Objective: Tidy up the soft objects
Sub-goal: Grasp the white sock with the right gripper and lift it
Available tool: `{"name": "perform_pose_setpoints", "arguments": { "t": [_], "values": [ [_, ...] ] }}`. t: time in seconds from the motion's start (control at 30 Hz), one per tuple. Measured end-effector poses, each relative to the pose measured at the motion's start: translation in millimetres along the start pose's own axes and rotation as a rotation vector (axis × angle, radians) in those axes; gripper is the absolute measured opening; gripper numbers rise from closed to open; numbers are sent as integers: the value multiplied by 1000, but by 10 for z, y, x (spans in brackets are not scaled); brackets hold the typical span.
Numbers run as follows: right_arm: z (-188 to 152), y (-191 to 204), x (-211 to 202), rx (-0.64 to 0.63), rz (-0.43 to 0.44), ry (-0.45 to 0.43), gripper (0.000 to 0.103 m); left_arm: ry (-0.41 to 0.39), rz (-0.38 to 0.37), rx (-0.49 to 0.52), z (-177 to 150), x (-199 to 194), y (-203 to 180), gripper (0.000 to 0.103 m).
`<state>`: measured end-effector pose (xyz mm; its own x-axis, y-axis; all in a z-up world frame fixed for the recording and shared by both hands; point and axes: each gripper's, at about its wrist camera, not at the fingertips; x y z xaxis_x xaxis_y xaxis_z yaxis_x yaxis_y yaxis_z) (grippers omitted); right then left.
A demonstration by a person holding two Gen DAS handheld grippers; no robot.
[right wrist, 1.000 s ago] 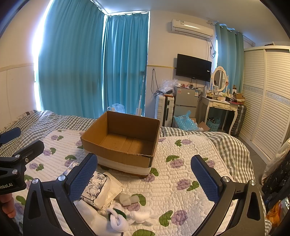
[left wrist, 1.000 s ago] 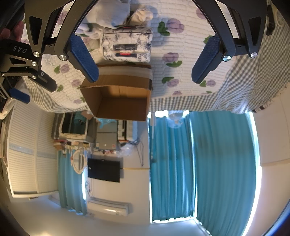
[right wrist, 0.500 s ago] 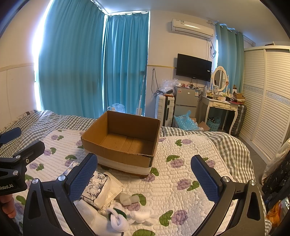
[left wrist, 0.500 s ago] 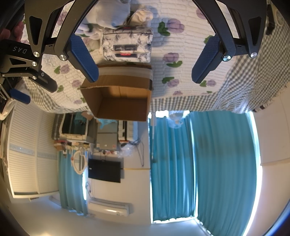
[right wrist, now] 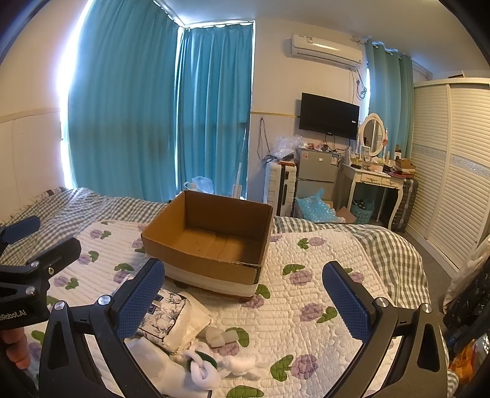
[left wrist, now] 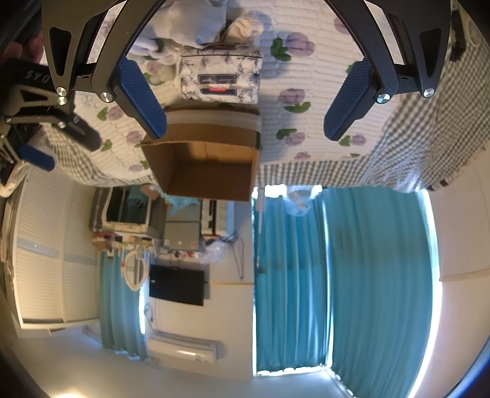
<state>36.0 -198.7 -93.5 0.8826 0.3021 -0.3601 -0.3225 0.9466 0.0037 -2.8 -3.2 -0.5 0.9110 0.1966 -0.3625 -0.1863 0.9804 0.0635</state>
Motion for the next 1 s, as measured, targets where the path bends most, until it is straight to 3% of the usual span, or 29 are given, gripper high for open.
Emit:
{"name": "perform_pose_setpoints", "arguments": {
  "t": [0.23,0.4,0.73,0.87,1.0],
  "values": [
    [119,119,-251,-31,13,-14,103,4,19,-23,115,-279,113,103],
    [68,290,-288,-72,64,33,103,10,53,-10,82,-462,260,103],
    [-819,928,394,-207,198,318,103,185,99,34,-546,-178,474,103],
    [-1075,947,695,-175,263,432,95,249,107,38,-728,-3,515,103],
    [-1216,937,875,-149,276,474,89,295,109,33,-832,157,554,103]
  ]
}}
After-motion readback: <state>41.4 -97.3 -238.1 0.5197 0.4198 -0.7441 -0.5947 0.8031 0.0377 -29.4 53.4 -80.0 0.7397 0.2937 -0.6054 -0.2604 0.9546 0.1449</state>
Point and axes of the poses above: each gripper's, at about its wrist camera, not at the fingertips, and x roughly the way its jaws point, y to its left, z to its top, and after that the axes turned 12 degrees about z, right-handed
